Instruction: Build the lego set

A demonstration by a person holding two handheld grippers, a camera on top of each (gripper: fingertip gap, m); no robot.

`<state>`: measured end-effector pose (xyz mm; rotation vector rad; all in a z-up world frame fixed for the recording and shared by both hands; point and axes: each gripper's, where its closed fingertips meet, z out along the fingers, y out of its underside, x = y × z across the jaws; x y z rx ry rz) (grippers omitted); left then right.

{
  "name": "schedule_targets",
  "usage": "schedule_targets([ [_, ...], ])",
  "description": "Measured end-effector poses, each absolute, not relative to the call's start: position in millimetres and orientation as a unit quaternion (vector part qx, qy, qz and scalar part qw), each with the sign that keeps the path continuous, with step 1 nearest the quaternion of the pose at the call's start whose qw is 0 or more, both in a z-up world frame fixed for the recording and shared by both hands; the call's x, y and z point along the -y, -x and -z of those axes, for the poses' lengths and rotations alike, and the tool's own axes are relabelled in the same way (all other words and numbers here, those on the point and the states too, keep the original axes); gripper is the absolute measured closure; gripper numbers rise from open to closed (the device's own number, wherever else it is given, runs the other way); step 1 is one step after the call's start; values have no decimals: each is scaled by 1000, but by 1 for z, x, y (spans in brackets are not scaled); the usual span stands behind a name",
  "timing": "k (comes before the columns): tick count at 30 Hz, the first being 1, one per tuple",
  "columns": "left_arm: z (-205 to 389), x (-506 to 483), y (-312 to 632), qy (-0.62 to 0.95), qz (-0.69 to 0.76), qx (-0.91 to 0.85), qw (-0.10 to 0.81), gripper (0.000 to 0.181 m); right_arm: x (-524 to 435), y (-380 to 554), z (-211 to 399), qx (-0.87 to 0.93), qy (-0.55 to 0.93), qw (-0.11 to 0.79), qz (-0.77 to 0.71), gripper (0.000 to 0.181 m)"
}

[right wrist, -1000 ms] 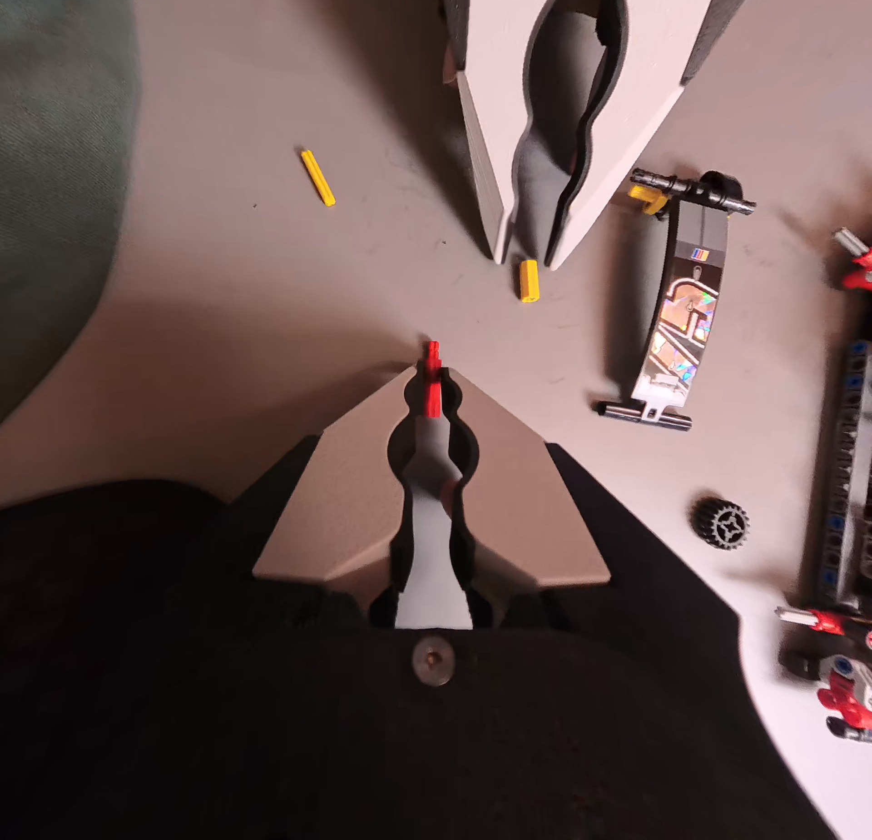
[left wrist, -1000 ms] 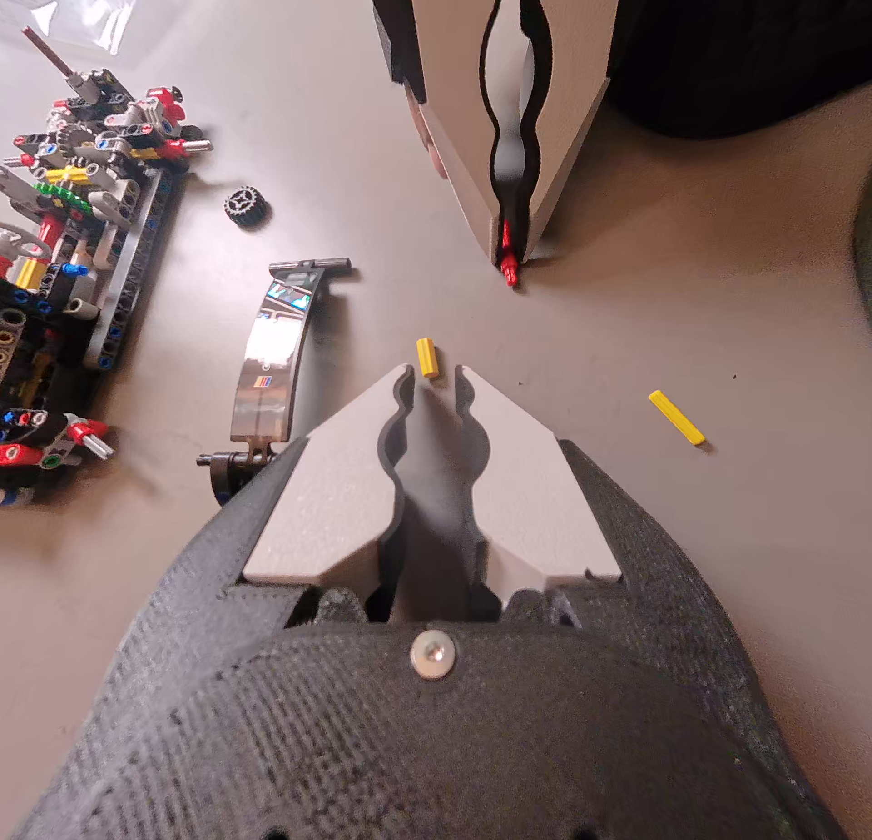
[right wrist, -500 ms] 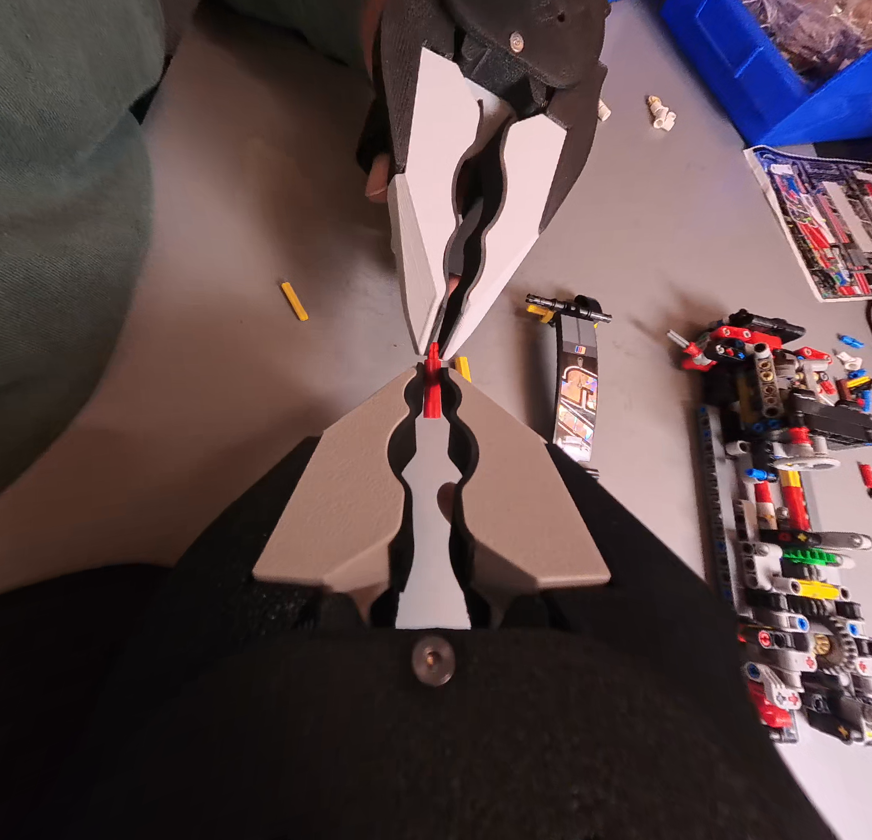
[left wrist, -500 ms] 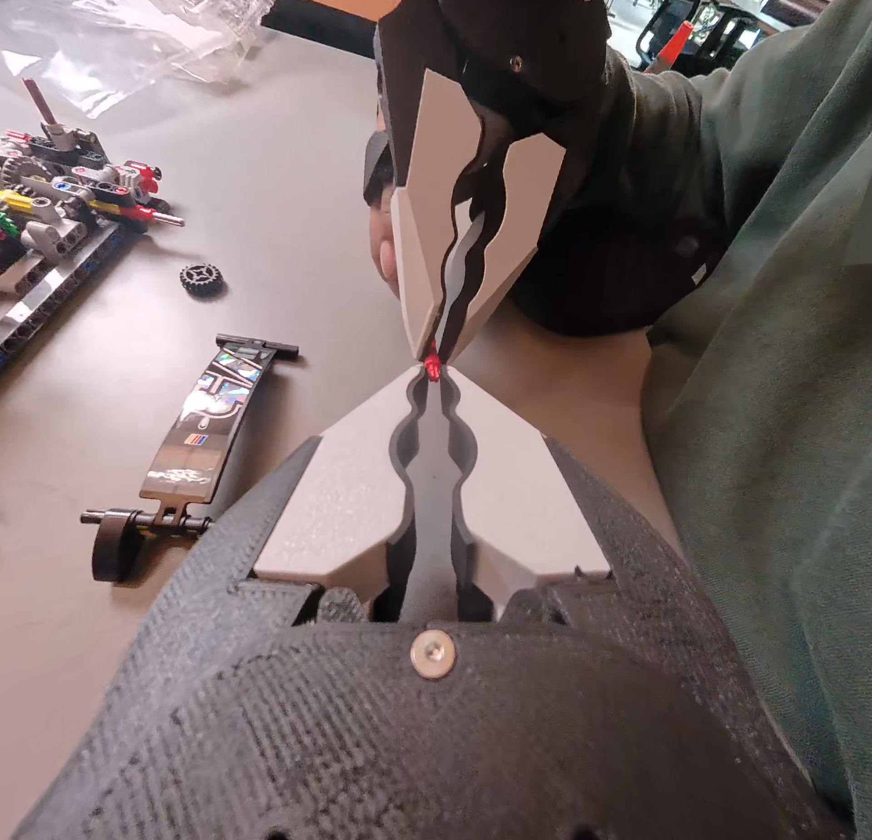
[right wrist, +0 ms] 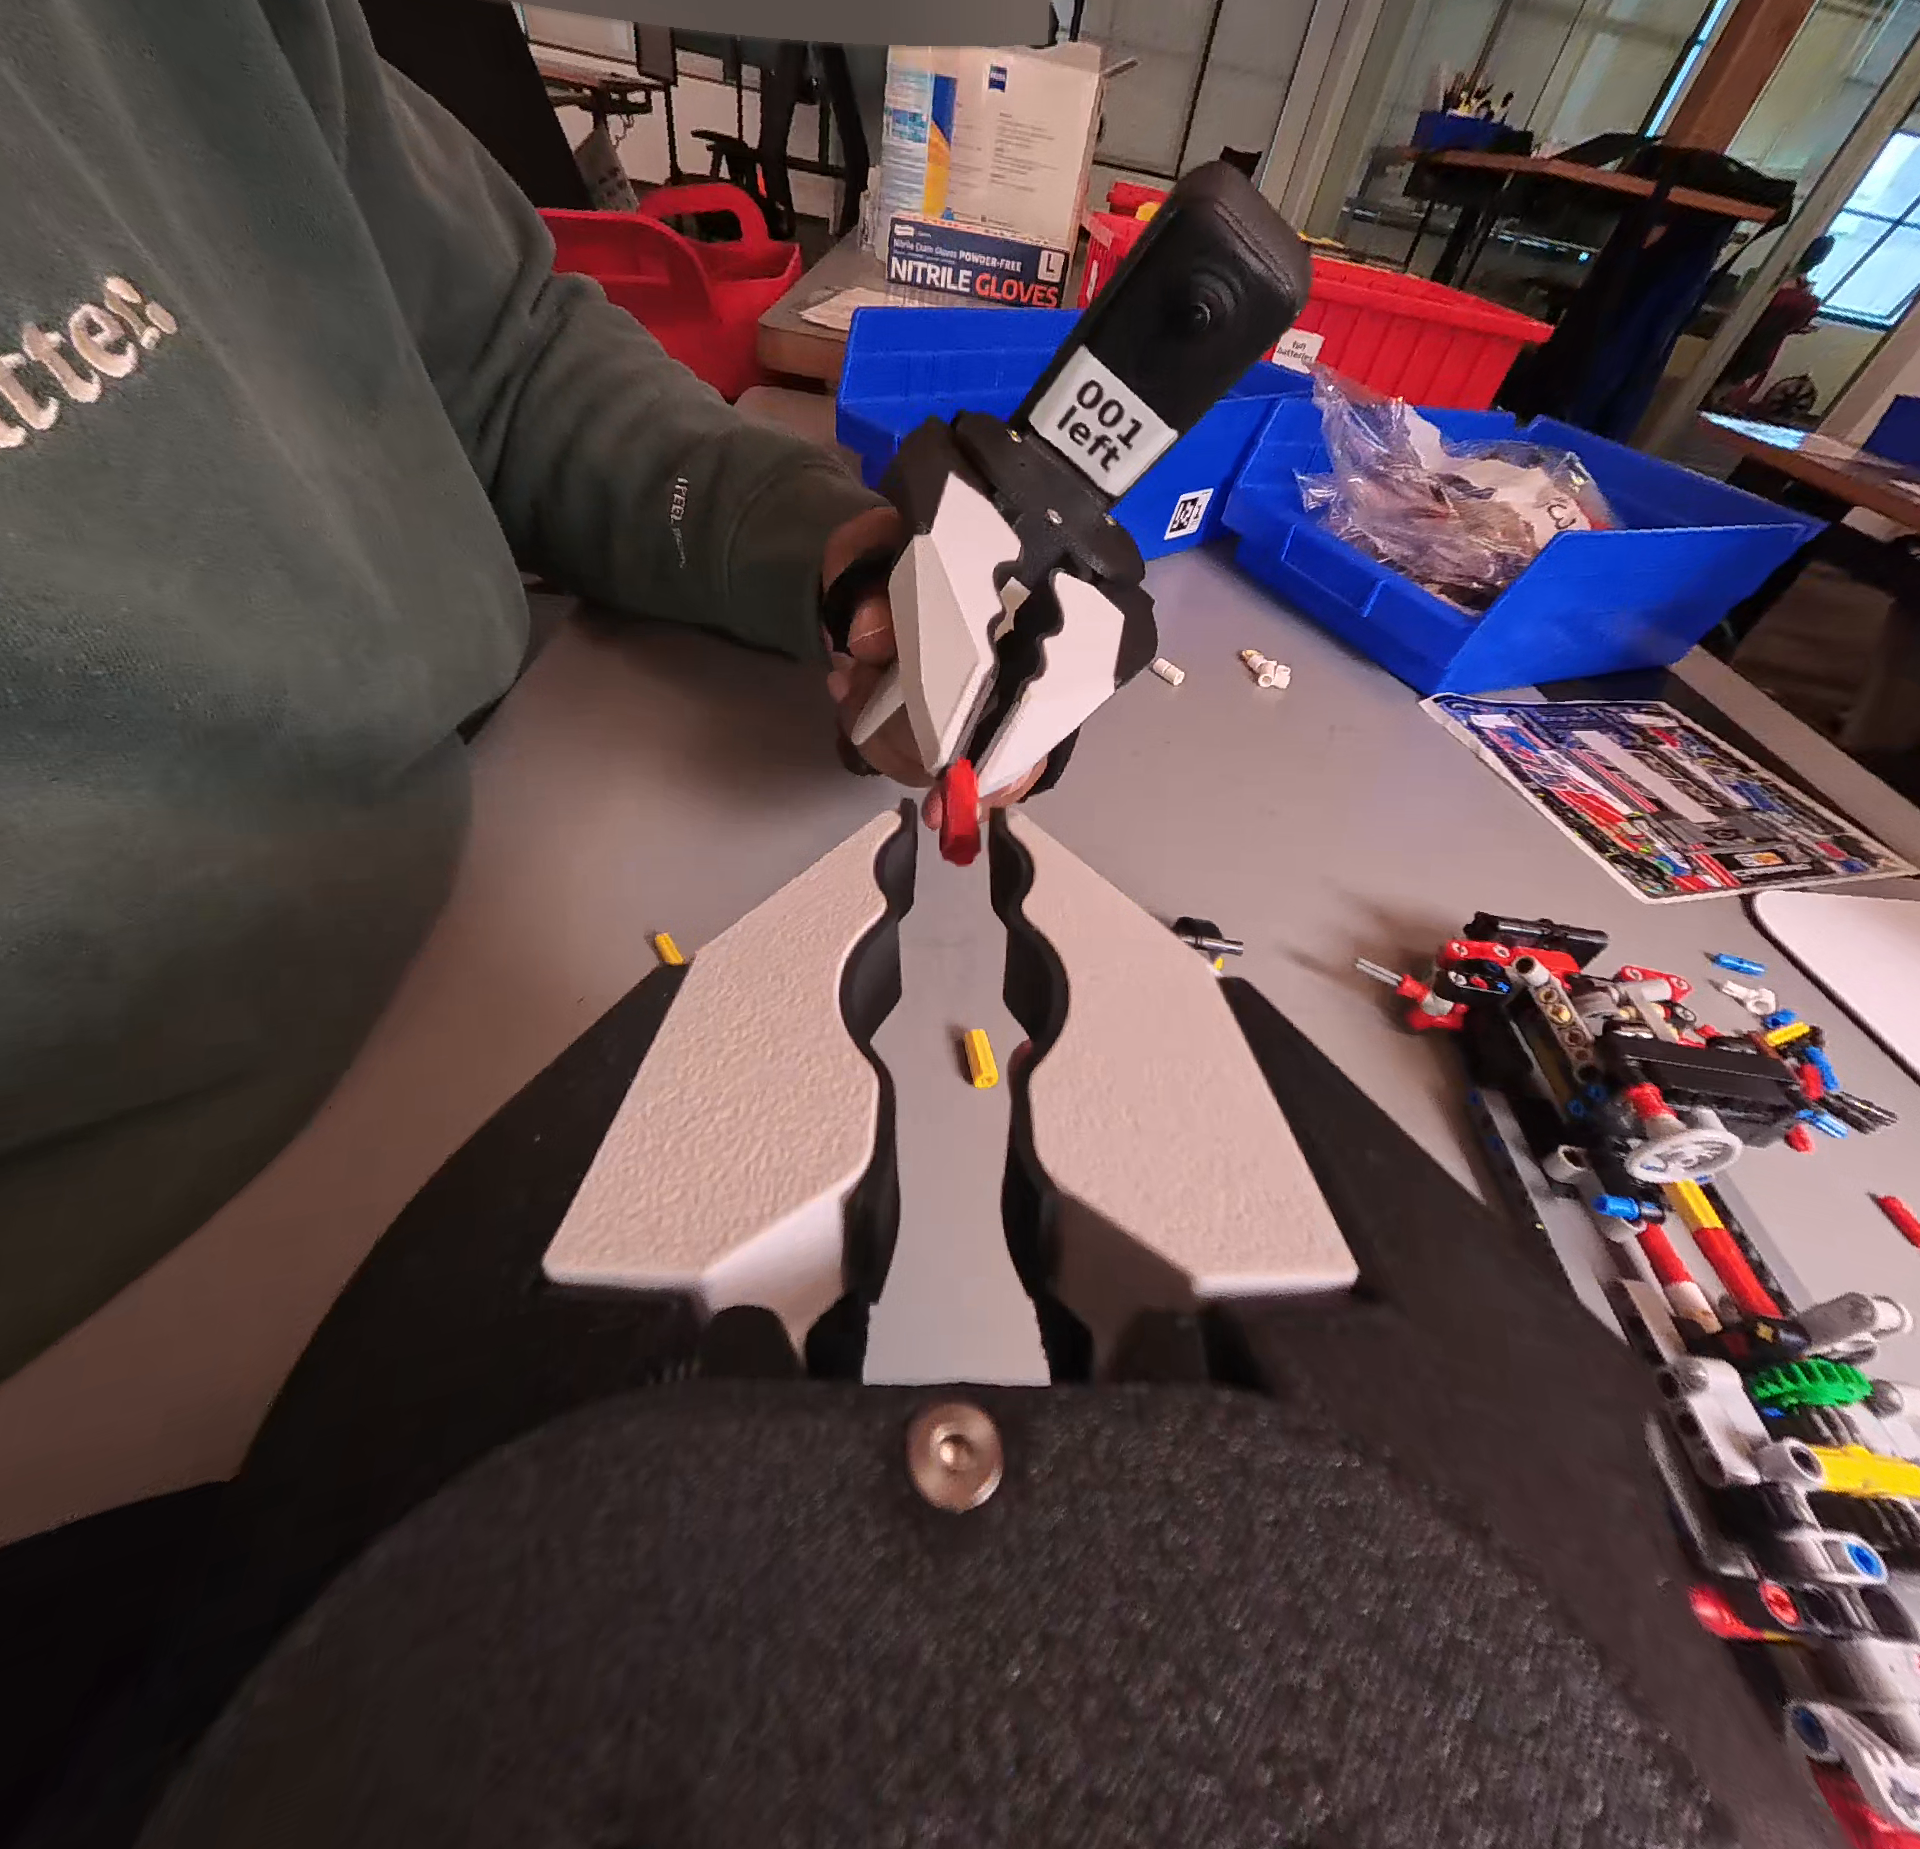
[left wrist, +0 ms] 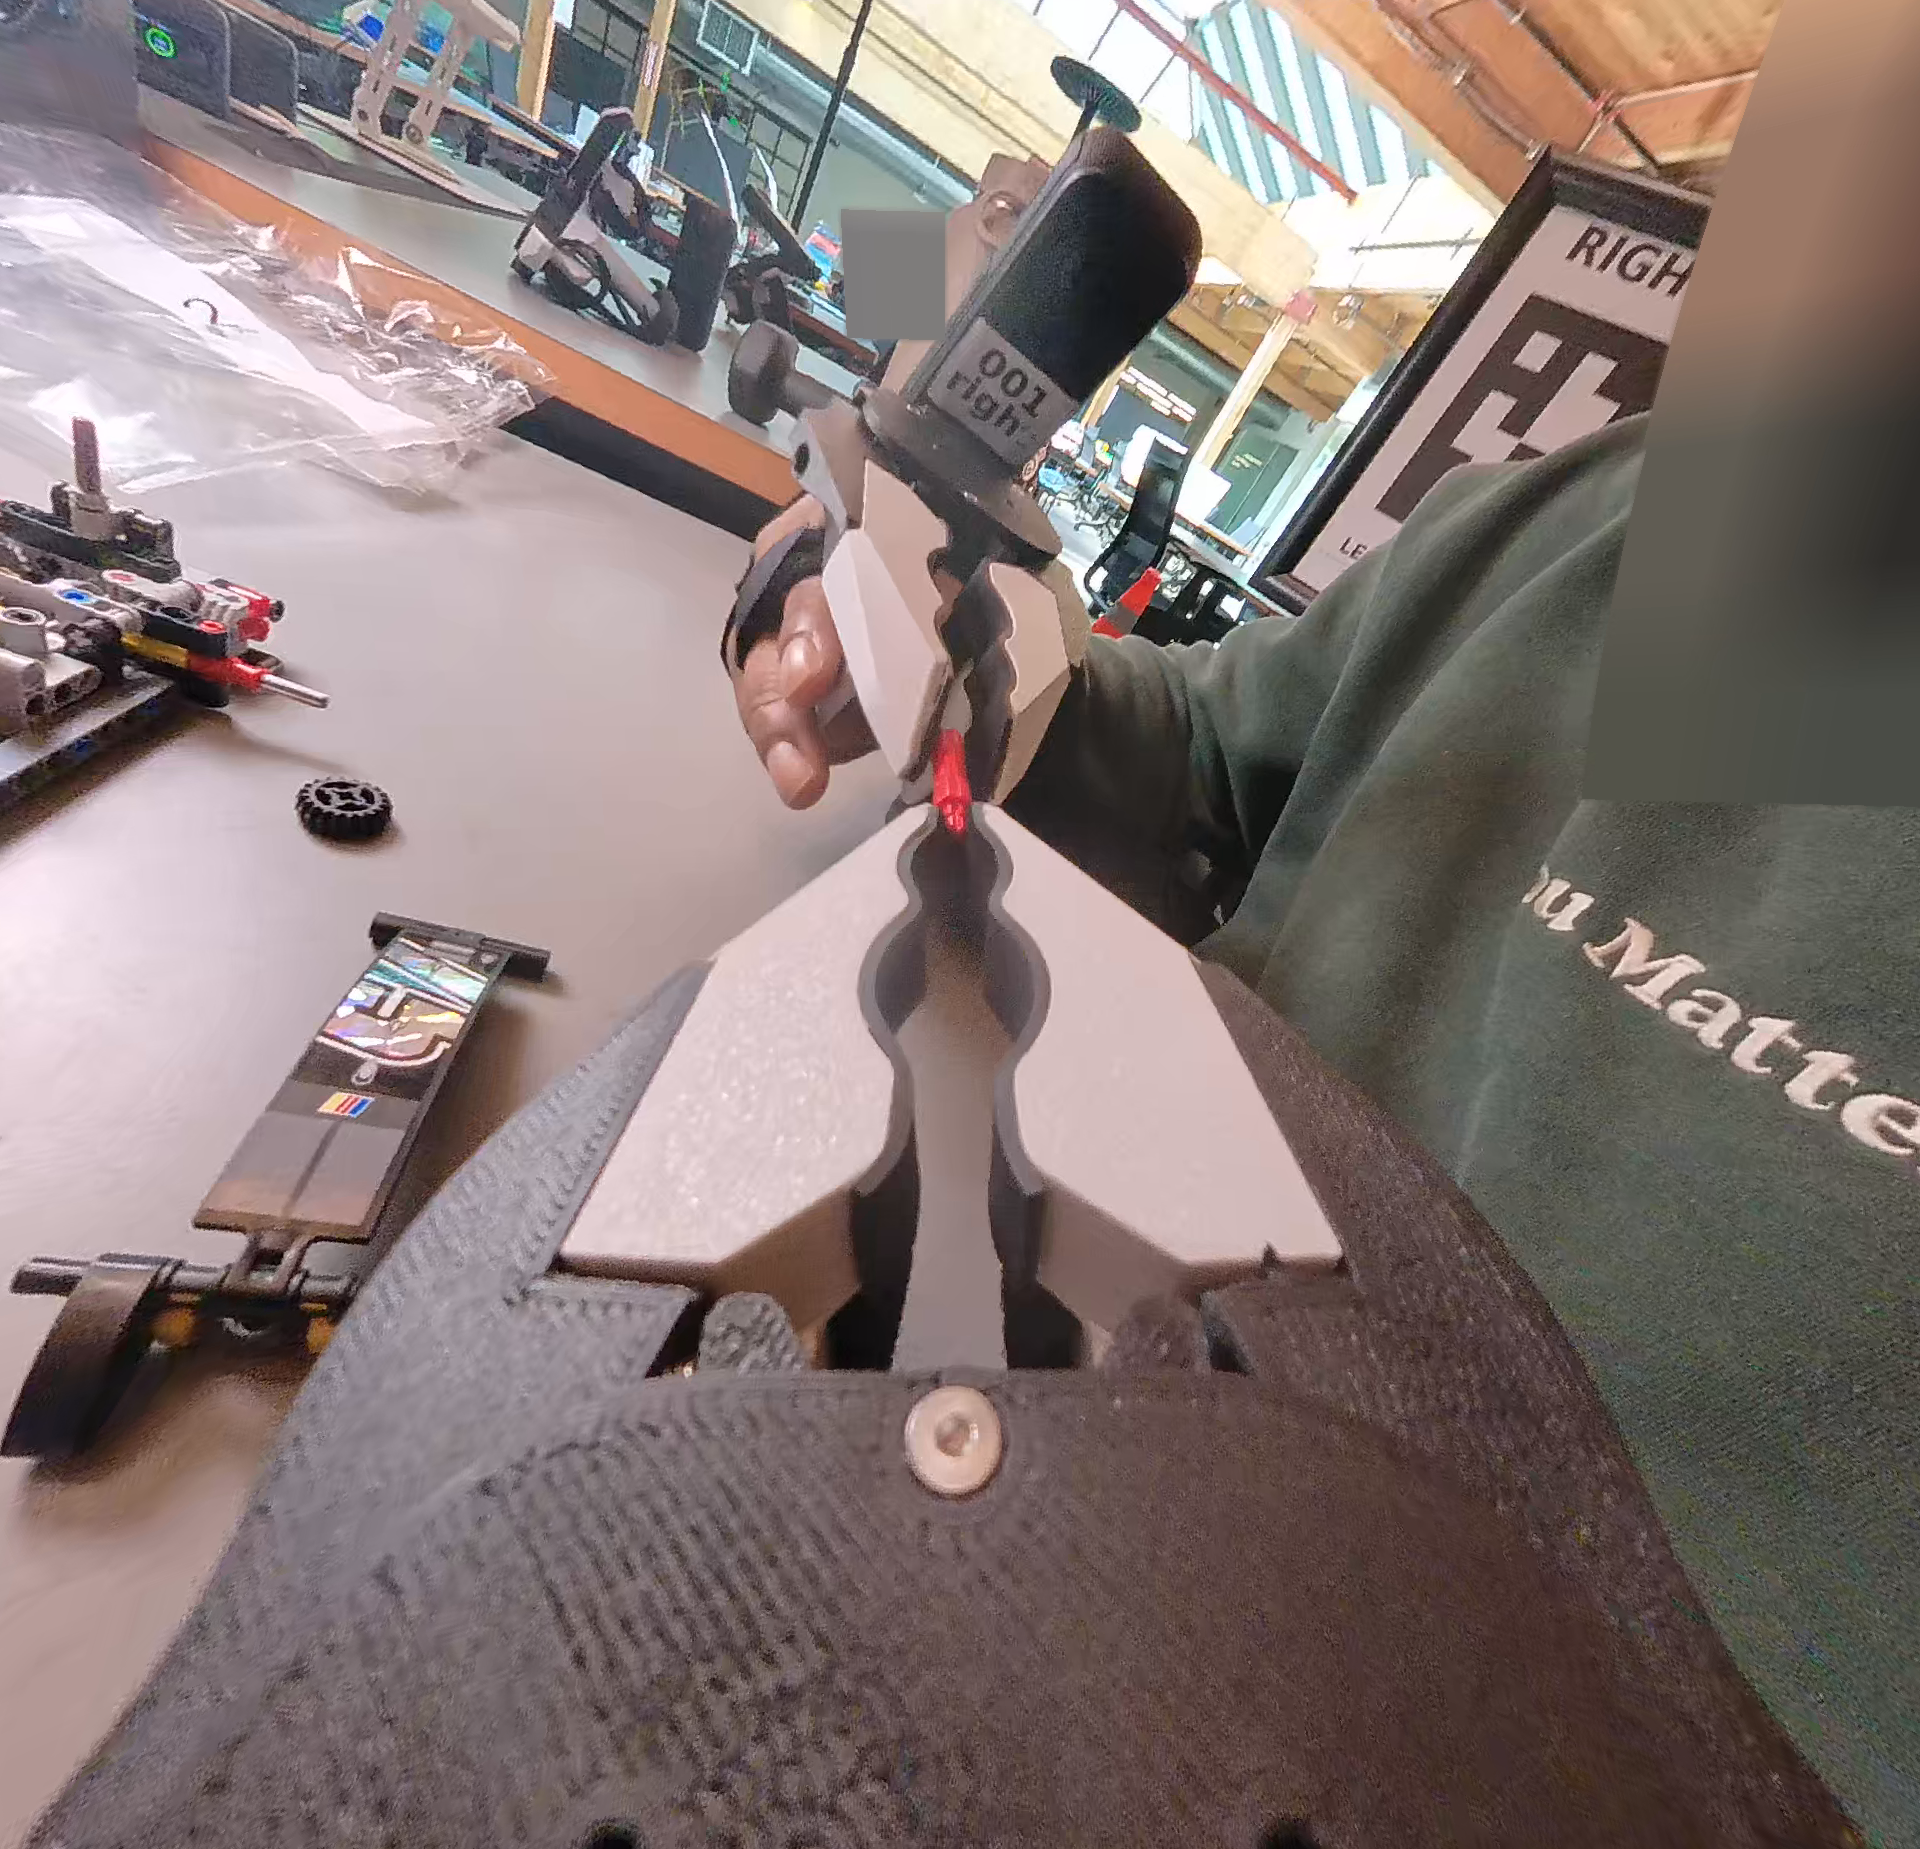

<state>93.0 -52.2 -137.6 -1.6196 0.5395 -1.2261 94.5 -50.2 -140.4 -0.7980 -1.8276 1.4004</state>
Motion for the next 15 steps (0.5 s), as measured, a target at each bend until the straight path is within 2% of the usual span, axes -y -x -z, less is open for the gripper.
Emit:
schedule_targets([
  [3, 136, 53, -94, 664, 513, -221, 497, 180, 51, -93, 139, 698, 307, 348, -546, 177],
  [11, 139, 49, -92, 678, 498, -216, 496, 180, 49, -91, 140, 694, 316, 347, -546, 178],
  [15, 180, 38, -72, 770, 324, -274, 477, 166, 16, -97, 143, 690, 347, 351, -529, 178],
])
